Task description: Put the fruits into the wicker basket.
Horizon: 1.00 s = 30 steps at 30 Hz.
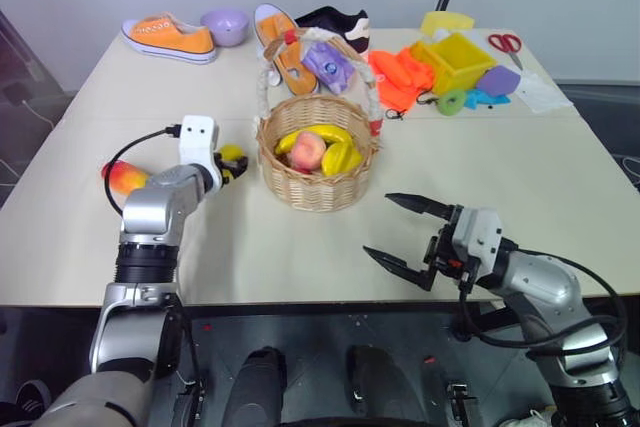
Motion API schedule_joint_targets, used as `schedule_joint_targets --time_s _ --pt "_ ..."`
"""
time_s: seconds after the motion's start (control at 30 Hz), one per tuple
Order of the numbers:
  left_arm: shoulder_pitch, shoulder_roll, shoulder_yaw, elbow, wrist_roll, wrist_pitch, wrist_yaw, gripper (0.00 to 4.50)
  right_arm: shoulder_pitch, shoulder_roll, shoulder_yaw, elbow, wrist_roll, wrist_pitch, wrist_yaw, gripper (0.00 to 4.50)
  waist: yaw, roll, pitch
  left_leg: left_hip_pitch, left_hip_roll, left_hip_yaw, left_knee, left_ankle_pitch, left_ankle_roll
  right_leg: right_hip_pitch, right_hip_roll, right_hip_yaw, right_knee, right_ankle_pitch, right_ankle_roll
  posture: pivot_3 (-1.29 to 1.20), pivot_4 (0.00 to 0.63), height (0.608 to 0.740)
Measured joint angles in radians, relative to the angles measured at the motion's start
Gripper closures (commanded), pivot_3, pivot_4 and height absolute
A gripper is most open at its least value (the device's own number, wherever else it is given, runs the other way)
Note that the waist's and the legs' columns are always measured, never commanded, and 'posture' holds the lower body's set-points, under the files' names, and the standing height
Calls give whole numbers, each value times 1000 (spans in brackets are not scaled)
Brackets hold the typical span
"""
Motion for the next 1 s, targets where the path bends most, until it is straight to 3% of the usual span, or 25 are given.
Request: schedule_joint_targets --time_s 0.5,0.6,0.67,0.8,0.9,1.0 --pt "0 -15 -10 72 33 -47 -22 579 -67 3 14 1 -3 32 -27 74 1 0 0 0 0 0 0 0 0 0 0 0 0 0 0 0 150 740" --pt "0 -16 -10 72 33 -54 -23 1906 -68 3 14 6 -3 31 -27 0 1 0 0 0 0 0 0 0 0 0 0 0 0 0 0 0 150 740" --pt "1 -16 -10 69 34 -60 -22 2347 -70 3 14 12 -4 30 -27 0 1 0 0 0 0 0 0 0 0 0 0 0 0 0 0 0 150 740" --pt "40 -1 -9 11 33 -55 -27 2347 -85 3 14 16 -9 29 -28 0 -3 0 0 0 0 0 0 0 0 0 0 0 0 0 0 0 150 740" --pt "133 88 -17 -107 31 -62 -97 2347 -91 5 9 20 -9 29 -41 0 -9 0 0 0 1 0 -1 0 0 -2 0 0 1 0 0 0 150 740" --pt "206 132 52 -223 -5 -63 -141 2347 -96 14 -8 44 -8 28 -62 0 -2 0 0 0 1 0 -1 0 0 -2 0 -1 2 0 0 0 150 740"
